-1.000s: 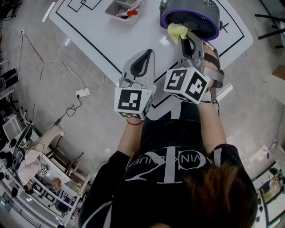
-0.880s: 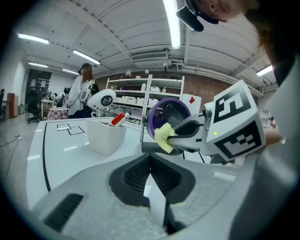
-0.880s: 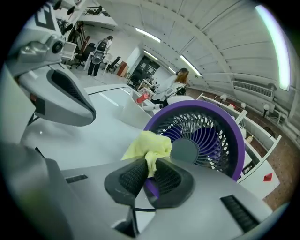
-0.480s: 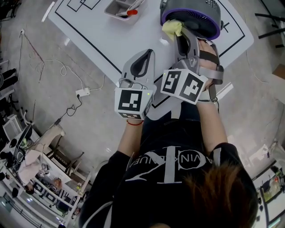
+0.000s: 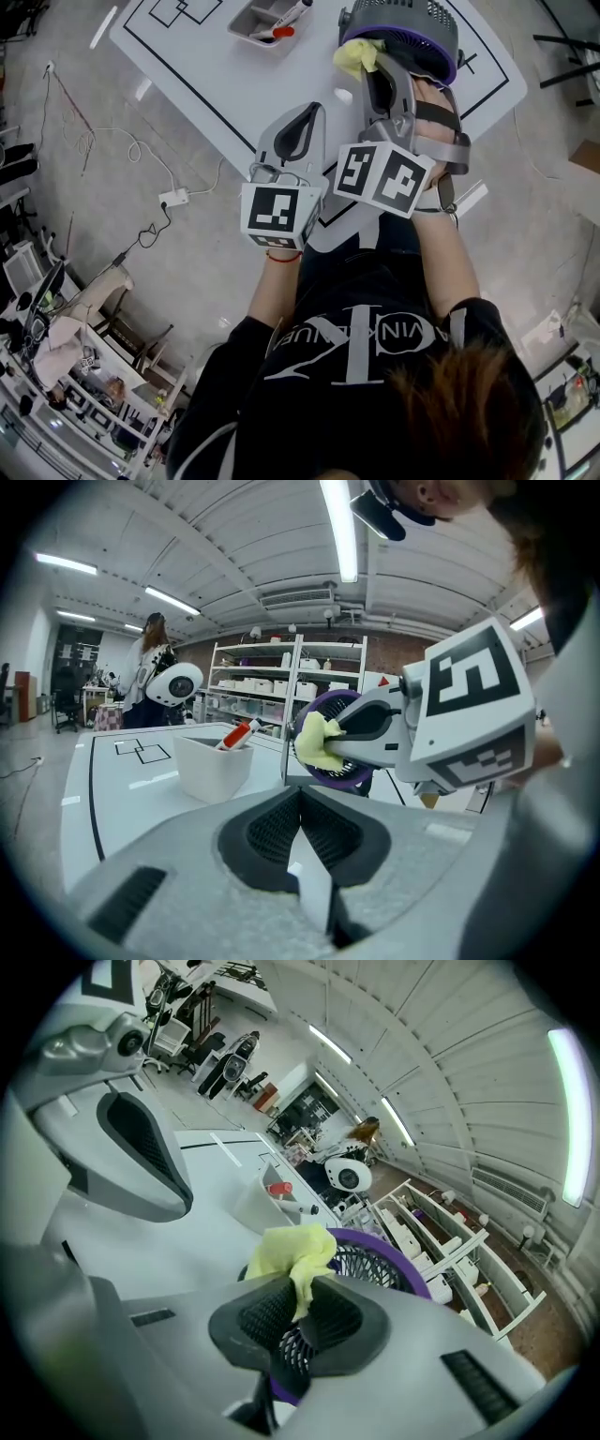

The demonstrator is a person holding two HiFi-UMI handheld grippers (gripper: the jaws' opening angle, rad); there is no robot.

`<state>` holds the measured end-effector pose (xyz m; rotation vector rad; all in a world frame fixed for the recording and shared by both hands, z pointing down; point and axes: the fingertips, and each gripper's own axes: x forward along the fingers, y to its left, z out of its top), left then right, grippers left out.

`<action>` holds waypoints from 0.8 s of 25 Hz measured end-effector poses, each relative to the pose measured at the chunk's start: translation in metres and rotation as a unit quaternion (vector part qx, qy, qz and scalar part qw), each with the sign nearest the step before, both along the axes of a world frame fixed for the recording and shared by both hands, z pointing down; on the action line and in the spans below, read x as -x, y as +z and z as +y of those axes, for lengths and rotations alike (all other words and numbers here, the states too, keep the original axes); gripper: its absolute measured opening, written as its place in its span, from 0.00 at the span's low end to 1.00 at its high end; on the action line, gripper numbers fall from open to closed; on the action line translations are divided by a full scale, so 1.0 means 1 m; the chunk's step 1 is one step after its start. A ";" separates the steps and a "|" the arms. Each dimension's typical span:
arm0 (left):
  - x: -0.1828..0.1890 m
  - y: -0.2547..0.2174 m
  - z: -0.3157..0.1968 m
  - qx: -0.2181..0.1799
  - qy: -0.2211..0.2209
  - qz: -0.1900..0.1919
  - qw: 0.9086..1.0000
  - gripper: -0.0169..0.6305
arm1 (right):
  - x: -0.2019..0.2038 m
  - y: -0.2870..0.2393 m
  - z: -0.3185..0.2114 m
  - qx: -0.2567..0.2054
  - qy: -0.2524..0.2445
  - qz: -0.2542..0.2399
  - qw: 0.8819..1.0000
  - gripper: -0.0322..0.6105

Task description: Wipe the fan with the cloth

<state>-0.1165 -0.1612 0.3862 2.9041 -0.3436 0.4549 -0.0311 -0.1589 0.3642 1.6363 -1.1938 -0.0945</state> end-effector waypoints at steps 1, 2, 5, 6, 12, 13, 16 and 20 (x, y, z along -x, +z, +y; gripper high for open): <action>0.000 -0.004 -0.001 0.000 -0.002 0.004 1.000 0.04 | -0.001 -0.003 0.000 0.001 -0.001 0.001 1.000 0.11; 0.000 -0.008 -0.003 -0.001 -0.004 0.007 1.000 0.04 | -0.001 -0.006 -0.001 0.002 -0.001 0.001 1.000 0.11; 0.000 -0.017 -0.004 -0.005 -0.007 0.014 1.000 0.04 | -0.003 -0.013 0.000 0.002 -0.002 0.000 1.000 0.12; 0.000 -0.019 -0.004 -0.006 -0.007 0.015 1.000 0.03 | -0.004 -0.015 0.001 0.000 -0.002 0.002 1.000 0.12; 0.004 -0.027 -0.001 -0.011 -0.011 0.018 1.000 0.04 | -0.008 -0.027 0.004 -0.016 -0.002 0.004 1.000 0.11; 0.004 -0.028 0.000 -0.011 -0.011 0.018 1.000 0.03 | -0.009 -0.030 0.005 -0.021 -0.001 0.002 1.000 0.11; 0.005 -0.030 0.003 -0.014 -0.010 0.020 1.000 0.04 | -0.015 -0.036 0.011 -0.037 0.010 -0.001 0.999 0.10; 0.007 -0.036 0.007 -0.021 -0.011 0.021 1.000 0.04 | -0.027 -0.041 0.023 -0.041 0.026 0.003 0.999 0.10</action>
